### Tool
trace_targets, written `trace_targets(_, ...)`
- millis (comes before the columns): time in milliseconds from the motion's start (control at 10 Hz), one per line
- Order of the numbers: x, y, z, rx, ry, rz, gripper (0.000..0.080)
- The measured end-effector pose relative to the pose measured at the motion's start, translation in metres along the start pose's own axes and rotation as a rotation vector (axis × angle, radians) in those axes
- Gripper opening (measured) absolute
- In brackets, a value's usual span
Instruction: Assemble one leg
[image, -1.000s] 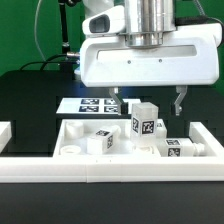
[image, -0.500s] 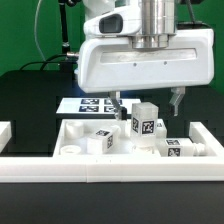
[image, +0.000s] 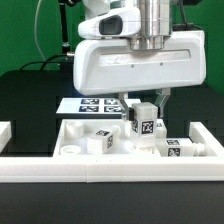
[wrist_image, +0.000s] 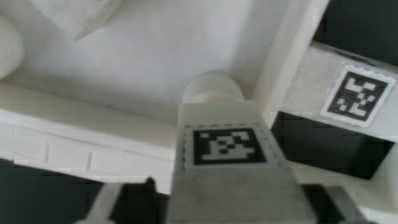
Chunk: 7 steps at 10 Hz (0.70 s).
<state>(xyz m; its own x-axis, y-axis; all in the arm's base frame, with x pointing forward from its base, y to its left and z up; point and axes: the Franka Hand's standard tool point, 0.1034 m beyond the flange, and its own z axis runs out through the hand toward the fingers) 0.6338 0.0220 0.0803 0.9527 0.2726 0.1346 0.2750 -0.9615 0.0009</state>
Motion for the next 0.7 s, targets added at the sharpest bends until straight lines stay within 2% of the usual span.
trace_targets(300, -0.0002, -0.0003, 0.0002, 0.004, 0.001, 0.056, 0.0285)
trace_targets(500, -0.0013, 0.0001, 0.0006, 0.023, 0.007, 0.309, 0.0285)
trace_targets(700, -0.0019, 0.0009, 0.0009, 0.029, 0.016, 0.546, 0.0286)
